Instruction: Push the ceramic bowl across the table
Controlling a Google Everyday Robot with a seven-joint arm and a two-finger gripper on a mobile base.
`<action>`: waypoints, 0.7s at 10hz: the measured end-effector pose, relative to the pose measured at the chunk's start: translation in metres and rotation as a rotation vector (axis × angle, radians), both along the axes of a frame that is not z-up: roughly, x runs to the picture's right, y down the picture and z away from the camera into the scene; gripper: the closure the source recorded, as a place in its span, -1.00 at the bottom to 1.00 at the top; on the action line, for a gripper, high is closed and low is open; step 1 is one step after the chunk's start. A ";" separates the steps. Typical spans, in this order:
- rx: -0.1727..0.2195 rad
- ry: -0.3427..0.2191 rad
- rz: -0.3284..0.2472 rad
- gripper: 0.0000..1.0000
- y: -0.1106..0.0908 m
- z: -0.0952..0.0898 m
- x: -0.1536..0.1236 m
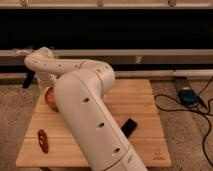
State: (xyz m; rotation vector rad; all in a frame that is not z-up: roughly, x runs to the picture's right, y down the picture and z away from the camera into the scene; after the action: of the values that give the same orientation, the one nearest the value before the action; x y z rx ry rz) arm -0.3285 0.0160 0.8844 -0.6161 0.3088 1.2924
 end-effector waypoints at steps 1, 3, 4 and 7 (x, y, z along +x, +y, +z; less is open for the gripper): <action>-0.011 0.010 0.004 -0.30 0.005 0.011 0.007; -0.032 0.032 0.014 -0.30 0.017 0.029 0.033; -0.038 0.037 0.007 -0.30 0.022 0.034 0.041; -0.057 0.033 -0.047 -0.30 0.048 0.031 0.043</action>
State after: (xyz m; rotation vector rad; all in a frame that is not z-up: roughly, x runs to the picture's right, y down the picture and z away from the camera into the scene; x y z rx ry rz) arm -0.2853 0.0643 0.9153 -0.6328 0.3869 1.2535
